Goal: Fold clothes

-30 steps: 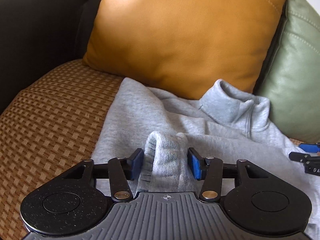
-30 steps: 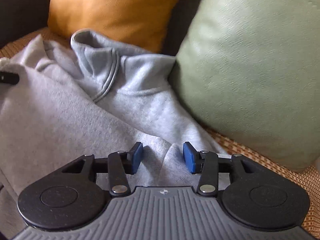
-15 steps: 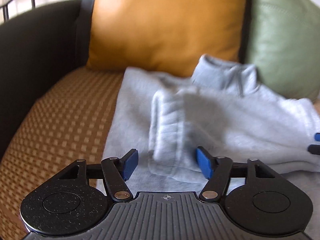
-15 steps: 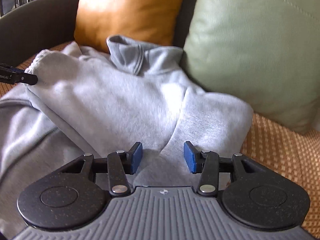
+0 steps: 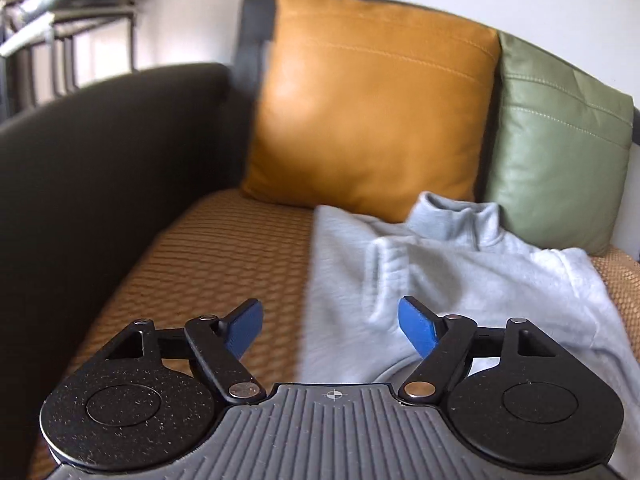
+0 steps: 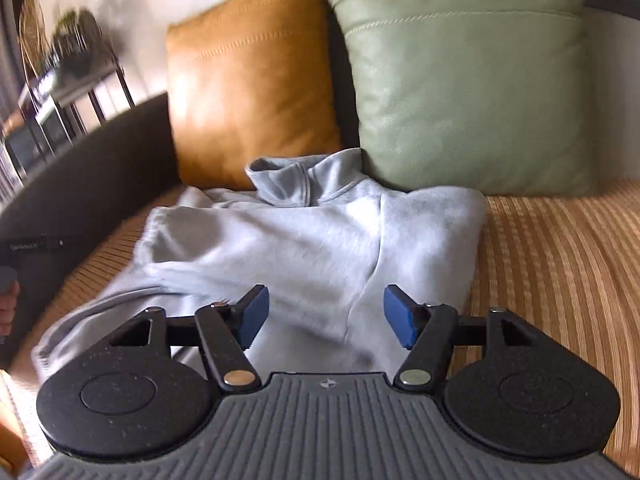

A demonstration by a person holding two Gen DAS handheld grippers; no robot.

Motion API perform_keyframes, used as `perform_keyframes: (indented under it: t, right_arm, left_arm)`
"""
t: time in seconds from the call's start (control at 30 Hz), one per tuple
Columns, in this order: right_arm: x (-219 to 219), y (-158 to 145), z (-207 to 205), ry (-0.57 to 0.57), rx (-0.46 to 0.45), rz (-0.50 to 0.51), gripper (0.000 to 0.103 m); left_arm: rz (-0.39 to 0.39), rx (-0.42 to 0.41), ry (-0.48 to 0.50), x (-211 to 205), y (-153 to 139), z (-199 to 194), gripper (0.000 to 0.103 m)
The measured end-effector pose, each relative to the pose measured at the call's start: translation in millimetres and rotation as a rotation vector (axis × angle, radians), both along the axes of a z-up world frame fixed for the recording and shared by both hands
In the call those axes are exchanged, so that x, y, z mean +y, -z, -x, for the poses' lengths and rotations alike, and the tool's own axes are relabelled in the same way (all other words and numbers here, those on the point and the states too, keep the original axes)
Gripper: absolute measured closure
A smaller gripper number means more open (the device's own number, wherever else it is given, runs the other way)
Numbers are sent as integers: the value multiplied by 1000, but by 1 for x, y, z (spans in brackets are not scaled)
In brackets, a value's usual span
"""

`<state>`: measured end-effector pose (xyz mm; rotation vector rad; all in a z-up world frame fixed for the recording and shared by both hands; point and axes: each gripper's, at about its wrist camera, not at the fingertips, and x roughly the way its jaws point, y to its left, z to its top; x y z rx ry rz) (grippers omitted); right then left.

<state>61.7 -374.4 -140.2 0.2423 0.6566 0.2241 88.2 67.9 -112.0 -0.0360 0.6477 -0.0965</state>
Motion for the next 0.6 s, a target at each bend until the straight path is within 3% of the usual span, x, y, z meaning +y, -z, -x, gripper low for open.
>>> perform_keyframes:
  t: [0.13, 0.3, 0.6]
  right_arm:
    - [-8, 9, 71, 100, 32, -82, 32]
    - [-10, 26, 129, 205, 93, -164, 32]
    - [-15, 47, 137, 301, 133, -241, 30]
  left_arm:
    - [-21, 49, -71, 33, 7, 56, 18]
    - [29, 96, -141, 54, 26, 97, 18]
    - [79, 101, -153, 48, 47, 95, 16]
